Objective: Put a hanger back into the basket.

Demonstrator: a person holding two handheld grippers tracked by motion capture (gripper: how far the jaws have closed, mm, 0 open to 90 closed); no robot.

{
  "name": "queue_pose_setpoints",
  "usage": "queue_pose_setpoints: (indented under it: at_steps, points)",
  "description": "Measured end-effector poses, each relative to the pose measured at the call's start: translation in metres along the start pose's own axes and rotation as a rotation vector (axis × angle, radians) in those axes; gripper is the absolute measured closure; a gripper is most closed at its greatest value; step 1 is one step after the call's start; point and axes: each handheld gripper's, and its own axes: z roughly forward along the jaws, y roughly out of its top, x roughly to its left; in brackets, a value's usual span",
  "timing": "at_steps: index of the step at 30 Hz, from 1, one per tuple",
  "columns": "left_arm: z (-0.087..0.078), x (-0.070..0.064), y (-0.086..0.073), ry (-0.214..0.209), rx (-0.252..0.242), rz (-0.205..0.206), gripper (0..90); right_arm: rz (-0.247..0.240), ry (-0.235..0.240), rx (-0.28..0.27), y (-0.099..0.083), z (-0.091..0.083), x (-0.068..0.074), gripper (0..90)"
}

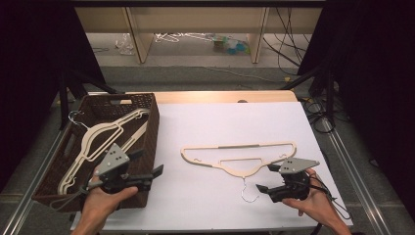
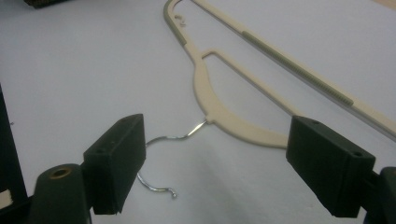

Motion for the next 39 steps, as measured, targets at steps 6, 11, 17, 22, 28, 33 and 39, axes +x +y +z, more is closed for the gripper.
queue_pose_setpoints:
  at_steps: [6, 11, 17, 22, 28, 33, 39]
  points:
    - [0.009, -0.027, -0.013, -0.069, -0.018, 0.002, 16.0, 0.006, 0.003, -0.006, -0.001, -0.003, 0.002, 19.9]
    - [0.017, -0.039, -0.027, -0.073, -0.012, 0.037, 15.9, 0.008, 0.006, -0.006, -0.001, -0.002, 0.002, 19.8]
    - [0.024, -0.04, -0.043, -0.059, 0.0, 0.057, 16.0, 0.002, 0.012, -0.007, -0.003, 0.0, 0.002, 19.5]
    - [0.029, -0.047, -0.053, -0.075, 0.031, 0.077, 16.1, 0.006, 0.019, 0.005, -0.004, 0.003, -0.001, 18.3]
    - [0.029, -0.05, -0.058, -0.074, 0.023, 0.098, 16.1, 0.004, 0.015, 0.022, -0.004, 0.009, -0.006, 17.6]
    - [0.029, -0.048, -0.057, -0.068, 0.019, 0.077, 16.2, -0.009, 0.009, 0.05, -0.003, 0.022, -0.015, 18.4]
    - [0.032, -0.047, -0.059, -0.072, 0.021, 0.07, 16.3, -0.018, 0.01, 0.093, -0.002, 0.035, -0.027, 19.9]
